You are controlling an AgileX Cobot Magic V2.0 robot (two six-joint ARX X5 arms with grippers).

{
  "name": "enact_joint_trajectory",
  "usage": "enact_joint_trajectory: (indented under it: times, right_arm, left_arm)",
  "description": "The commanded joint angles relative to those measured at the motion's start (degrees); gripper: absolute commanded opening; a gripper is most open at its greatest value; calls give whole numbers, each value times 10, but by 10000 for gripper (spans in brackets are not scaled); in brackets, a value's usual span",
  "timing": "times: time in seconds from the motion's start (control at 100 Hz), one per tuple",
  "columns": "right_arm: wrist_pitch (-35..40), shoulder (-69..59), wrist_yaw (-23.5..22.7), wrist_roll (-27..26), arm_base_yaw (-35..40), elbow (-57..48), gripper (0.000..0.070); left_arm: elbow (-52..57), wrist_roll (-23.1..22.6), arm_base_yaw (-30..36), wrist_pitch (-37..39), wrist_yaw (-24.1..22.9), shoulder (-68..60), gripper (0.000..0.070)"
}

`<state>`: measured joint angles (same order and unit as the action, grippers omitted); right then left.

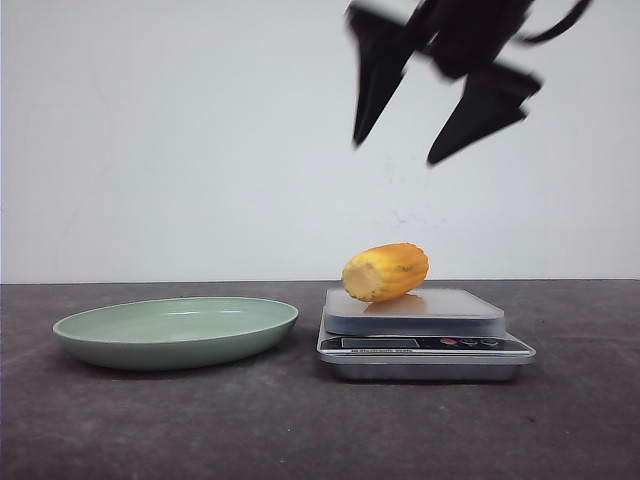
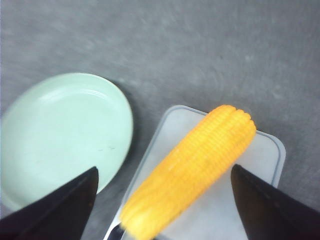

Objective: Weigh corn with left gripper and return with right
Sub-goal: 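Lower the right gripper over the corn on the scale and close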

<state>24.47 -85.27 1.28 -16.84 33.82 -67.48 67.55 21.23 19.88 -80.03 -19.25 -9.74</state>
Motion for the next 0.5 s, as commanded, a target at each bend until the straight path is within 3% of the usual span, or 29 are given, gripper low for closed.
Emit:
enact_joint_trajectory:
  times: [0.0,0.09,0.43,0.49]
  right_arm:
    - [8,-41,9,-18,6,-28,531]
    - [21,-82,33,-32,5,-52,530]
    - [25,-153,35,-60,0,-61,528]
    - [27,-155,35,-66,0,-61,485]
  left_arm:
    - [5,2,1,8,5,-3,474]
    - [3,-5,1,7,5,-3,474]
    - [2,-17,1,17,4,-3,474]
    - [2,-19,1,17,4,-3,474]
